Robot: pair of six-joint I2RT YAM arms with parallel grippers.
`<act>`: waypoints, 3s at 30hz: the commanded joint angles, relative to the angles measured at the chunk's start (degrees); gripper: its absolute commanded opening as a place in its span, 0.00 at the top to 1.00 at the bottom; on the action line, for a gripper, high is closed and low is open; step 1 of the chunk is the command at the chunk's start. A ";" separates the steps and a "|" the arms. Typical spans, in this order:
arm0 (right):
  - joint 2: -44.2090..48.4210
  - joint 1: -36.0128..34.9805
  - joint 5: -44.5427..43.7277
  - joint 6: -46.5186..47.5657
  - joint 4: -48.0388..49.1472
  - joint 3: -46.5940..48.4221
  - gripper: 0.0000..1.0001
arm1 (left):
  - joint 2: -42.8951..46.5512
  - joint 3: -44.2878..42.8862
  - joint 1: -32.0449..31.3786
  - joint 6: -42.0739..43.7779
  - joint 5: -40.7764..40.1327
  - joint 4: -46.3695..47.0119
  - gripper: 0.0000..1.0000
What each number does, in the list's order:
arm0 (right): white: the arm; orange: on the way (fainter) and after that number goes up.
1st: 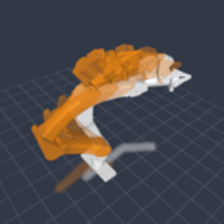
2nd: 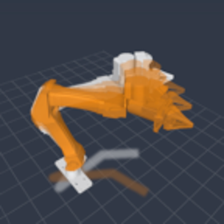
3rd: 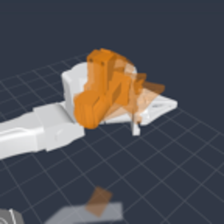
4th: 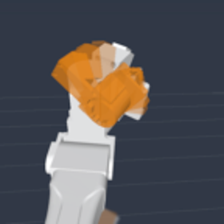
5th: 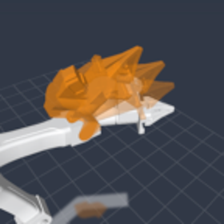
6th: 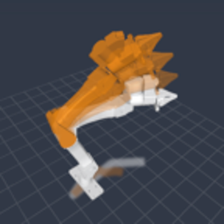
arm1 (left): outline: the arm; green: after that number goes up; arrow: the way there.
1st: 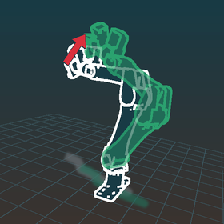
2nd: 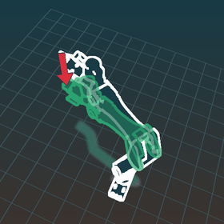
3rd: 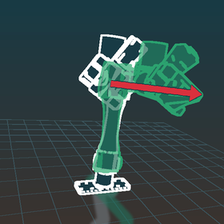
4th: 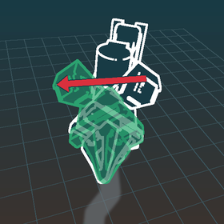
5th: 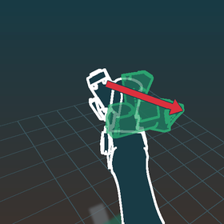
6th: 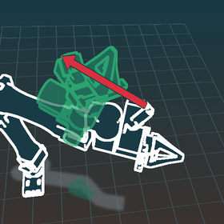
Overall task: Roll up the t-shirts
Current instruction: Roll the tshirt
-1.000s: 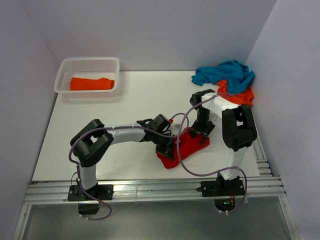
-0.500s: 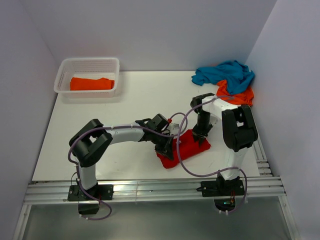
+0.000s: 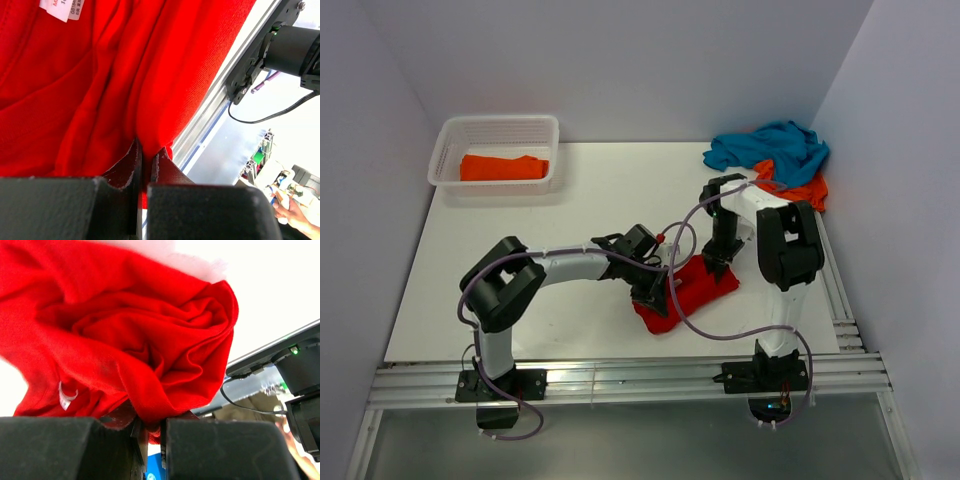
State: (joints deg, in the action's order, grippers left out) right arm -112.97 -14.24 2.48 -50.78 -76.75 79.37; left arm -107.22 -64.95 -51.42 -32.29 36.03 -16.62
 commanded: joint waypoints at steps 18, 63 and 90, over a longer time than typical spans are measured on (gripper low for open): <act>-12.09 3.61 -10.83 -2.21 -6.13 6.58 0.98 | -10.27 5.36 7.64 3.90 7.73 -6.84 1.00; 18.37 7.82 2.33 4.73 4.31 -1.40 0.23 | -14.07 2.28 5.36 -10.94 16.70 -5.18 0.99; 85.10 -4.92 11.06 -16.89 52.22 -67.94 0.05 | -12.75 4.57 5.28 -30.90 17.40 9.23 0.98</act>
State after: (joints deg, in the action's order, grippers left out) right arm -29.41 -18.31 15.59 -65.63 -30.02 12.95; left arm -118.43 -62.54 -46.33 -57.41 56.51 -6.46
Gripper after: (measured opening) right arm 0.944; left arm 0.055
